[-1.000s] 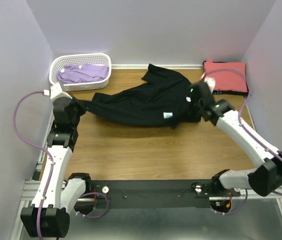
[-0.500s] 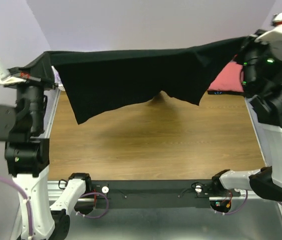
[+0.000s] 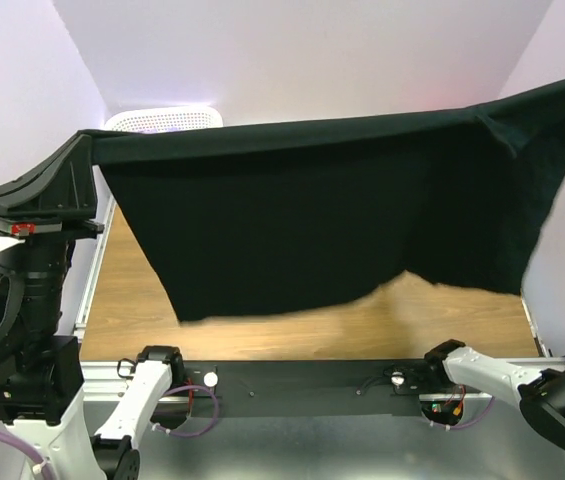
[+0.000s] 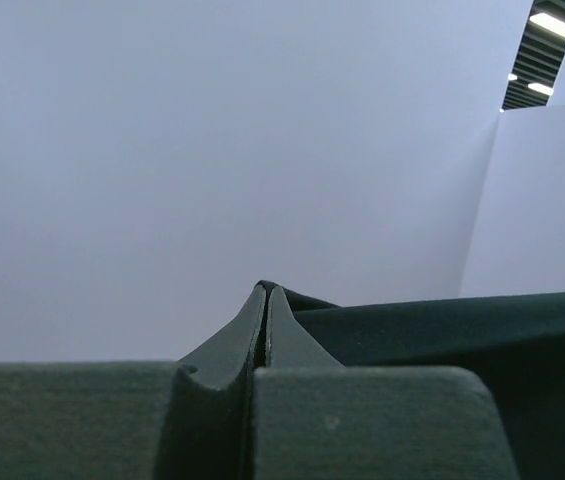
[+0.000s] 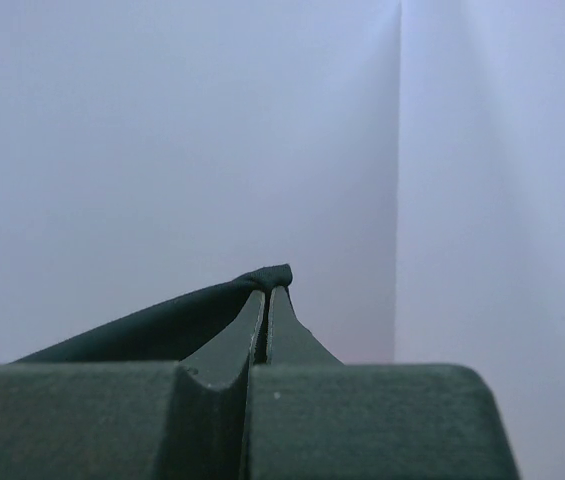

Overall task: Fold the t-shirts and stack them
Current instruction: Flatten the tshirt out, then fold the tshirt

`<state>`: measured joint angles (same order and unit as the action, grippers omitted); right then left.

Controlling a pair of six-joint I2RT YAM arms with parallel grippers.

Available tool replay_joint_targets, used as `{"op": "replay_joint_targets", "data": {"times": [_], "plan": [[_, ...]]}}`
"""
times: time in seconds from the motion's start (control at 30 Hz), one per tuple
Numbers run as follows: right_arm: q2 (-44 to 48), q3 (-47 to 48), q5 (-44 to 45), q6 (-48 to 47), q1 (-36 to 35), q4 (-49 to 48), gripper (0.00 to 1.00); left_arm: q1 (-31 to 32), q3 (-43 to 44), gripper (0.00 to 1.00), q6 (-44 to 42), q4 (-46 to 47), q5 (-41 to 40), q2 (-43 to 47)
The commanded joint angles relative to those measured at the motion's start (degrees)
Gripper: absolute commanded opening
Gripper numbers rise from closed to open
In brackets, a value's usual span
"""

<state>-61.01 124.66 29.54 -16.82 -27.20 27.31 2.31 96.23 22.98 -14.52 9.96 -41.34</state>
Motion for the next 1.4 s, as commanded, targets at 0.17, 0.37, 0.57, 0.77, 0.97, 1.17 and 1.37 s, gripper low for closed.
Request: {"op": "replay_joint_targets", "data": {"times": [0.17, 0.37, 0.57, 0.77, 0.97, 1.17, 1.37], "plan": [[-4.5, -14.6, 1.3, -7.2, 0.2, -1.9, 0.00, 0.3, -11.6, 0.00, -0.8, -1.6, -4.5, -4.3], [-10.6, -37.9, 5.9, -7.8, 0.8, -14.3, 0.00, 0.2, -35.2, 0.00, 0.9, 7.1, -11.3, -10.9], [-22.9, -52.4, -1.1, -5.2, 7.3, -29.1, 0.01, 0.2, -43.7, 0.00, 2.5, 14.3, -17.2, -31.1], [-40.7, -51.2, -5.2, -3.8, 11.2, -37.8, 0.01, -1.6, -35.2, 0.00, 7.6, 14.9, -17.6, -52.3], [-52.7, -44.4, -7.7, -3.7, 11.8, -37.9, 0.01, -1.6, -30.0, 0.00, 7.2, 14.9, -18.7, -61.7], [-55.4, -40.9, -8.5, -3.8, 12.1, -37.6, 0.00, -1.6, -26.8, 0.00, 6.6, 14.8, -18.4, -65.1], [-51.4, -42.7, -7.8, -1.5, 12.2, -33.5, 0.01, -1.7, -24.0, 0.00, 6.0, 12.3, -18.9, -64.0]]}}
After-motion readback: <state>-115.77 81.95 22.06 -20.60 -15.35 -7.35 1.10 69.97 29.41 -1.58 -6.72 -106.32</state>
